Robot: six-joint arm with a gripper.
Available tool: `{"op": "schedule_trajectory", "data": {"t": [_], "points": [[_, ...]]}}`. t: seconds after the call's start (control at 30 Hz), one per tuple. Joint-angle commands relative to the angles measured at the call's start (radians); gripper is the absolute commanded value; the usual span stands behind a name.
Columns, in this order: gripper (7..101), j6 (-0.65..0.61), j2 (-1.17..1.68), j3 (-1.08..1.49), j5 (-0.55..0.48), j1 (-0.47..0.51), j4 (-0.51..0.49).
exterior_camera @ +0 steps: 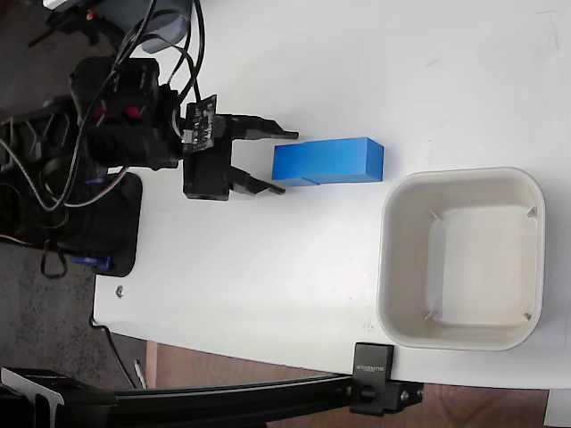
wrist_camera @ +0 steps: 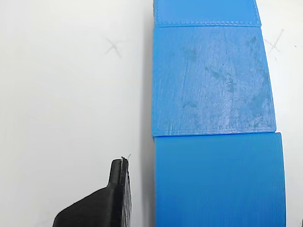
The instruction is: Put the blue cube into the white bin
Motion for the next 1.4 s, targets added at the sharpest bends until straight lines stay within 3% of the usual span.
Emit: {"op": "schedule_trajectory", "data": {"t": [0.03,0.27,0.77,1.03,1.2,1.4], "points": [[96.8,0.0,0.003,-0.012,-0.011,0.012,-0.038],[90.3,0.0,-0.012,-0.009,-0.009,0.015,-0.048],[57.3,0.015,0.002,-0.02,0.021,0.018,-0.003],[53.5,0.017,0.02,-0.025,0.026,0.018,0.017],[53.5,0.017,0.175,0.006,0.032,0.023,0.146],[53.5,-0.074,0.288,-0.12,-0.035,0.106,0.362]]}}
